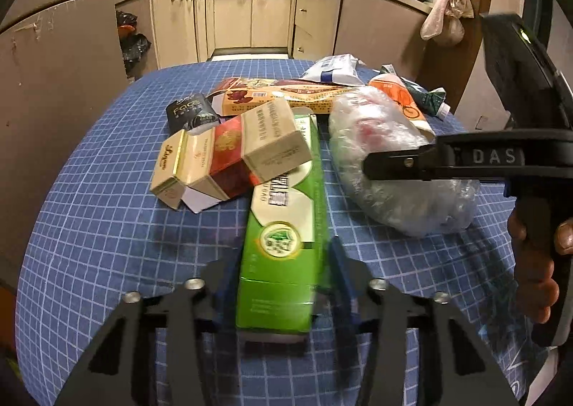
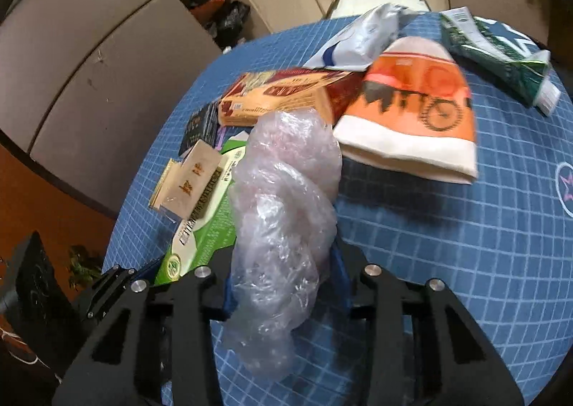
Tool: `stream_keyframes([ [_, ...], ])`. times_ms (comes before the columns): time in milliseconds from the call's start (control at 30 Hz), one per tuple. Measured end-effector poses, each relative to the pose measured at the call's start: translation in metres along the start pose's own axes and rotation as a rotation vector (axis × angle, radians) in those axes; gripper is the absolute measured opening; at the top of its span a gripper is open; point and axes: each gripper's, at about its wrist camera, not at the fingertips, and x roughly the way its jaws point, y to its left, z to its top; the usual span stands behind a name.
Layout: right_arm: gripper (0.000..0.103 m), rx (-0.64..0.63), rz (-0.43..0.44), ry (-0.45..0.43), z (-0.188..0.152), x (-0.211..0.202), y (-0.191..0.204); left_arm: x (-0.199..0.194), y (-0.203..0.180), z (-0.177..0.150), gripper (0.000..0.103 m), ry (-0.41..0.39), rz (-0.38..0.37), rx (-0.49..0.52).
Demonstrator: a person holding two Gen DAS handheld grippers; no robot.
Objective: Collect trash
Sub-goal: 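Grasp the green box with the left tool while the right tool grasps the plastic bag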
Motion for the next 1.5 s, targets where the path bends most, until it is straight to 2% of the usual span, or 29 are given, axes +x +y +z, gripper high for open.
stream_keyframes([
  [167,0.036,0.019,-0.02,-0.06,-0.017,-0.023,-0.012,-0.007,0.002,-0.005,0.038,-0.007,-0.041,-0.027],
  [300,0.035,0.033,-0.03,-0.091,-0.033,-0.042,-0.019,-0.017,0.002,-0.014,0.036,0.003,-0.055,-0.022],
  [767,0.034,0.105,-0.03,-0.204,-0.128,-0.099,-0.013,-0.074,-0.004,-0.055,0.034,-0.009,-0.091,0.009],
  [1067,0.033,0.136,-0.113,-0.228,-0.172,-0.112,-0.009,-0.096,-0.036,-0.059,0.033,-0.054,-0.091,0.07],
  [1300,0.033,0.127,-0.15,-0.269,-0.186,-0.131,-0.001,-0.107,-0.06,-0.058,0.029,-0.082,-0.085,0.117],
  [1333,0.033,0.12,-0.16,-0.279,-0.188,-0.135,0.002,-0.107,-0.063,-0.057,0.016,-0.087,-0.083,0.122],
  [1367,0.033,0.115,-0.167,-0.289,-0.188,-0.139,0.003,-0.107,-0.065,-0.055,0.012,-0.084,-0.085,0.124],
  [1500,0.033,0.11,-0.182,-0.315,-0.193,-0.152,0.006,-0.108,-0.075,-0.052,0.012,-0.097,-0.086,0.129],
])
